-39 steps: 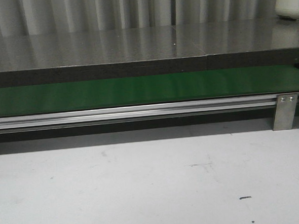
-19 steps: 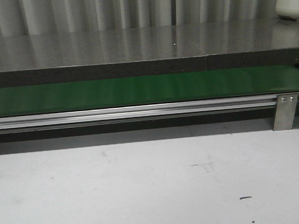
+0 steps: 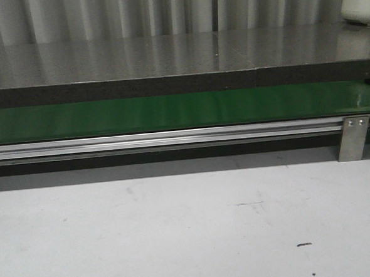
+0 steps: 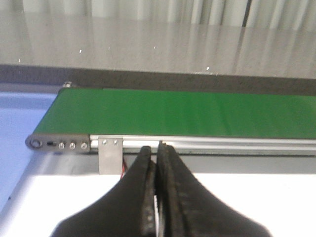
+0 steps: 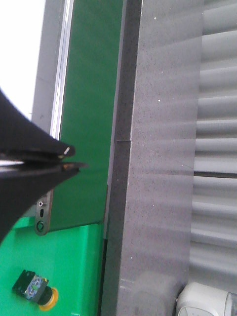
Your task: Move button from left to right
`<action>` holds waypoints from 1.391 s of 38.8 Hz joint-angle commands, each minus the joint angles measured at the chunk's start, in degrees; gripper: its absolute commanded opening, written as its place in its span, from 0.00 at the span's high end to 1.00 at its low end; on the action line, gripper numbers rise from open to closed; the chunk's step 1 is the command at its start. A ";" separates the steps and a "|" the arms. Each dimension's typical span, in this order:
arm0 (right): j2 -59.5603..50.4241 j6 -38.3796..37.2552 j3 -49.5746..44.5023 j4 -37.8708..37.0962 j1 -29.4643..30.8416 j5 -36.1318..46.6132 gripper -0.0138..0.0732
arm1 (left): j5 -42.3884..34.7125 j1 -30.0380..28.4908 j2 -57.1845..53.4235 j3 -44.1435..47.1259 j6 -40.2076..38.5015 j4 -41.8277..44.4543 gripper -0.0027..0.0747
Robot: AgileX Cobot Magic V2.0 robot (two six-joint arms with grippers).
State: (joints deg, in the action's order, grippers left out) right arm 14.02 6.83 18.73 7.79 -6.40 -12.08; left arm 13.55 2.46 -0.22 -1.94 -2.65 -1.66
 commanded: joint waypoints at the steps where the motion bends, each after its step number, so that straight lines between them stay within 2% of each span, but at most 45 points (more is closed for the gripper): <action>1: 0.36 0.25 1.47 -0.11 0.05 3.87 0.92 | -9.38 0.36 -1.11 1.78 -1.58 0.65 0.99; 4: 0.36 0.25 1.47 -0.11 0.05 3.86 0.92 | -11.75 0.36 -1.11 4.18 -1.58 0.54 0.99; 6: 0.36 0.25 1.47 -0.11 0.05 3.74 0.92 | -9.90 0.36 -1.11 4.04 -1.58 0.54 0.99; 46: 0.36 0.25 1.47 -0.11 0.05 3.74 0.92 | -10.17 0.36 -1.11 4.04 -1.58 0.54 0.99; 54: 0.01 0.35 -3.02 -1.24 0.53 5.20 0.92 | -10.17 0.36 -1.11 4.04 -1.58 0.54 0.99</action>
State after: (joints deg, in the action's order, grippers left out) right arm 14.02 6.83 16.23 7.67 -6.40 -12.08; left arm 8.30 2.46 -0.22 0.44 -3.65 -1.01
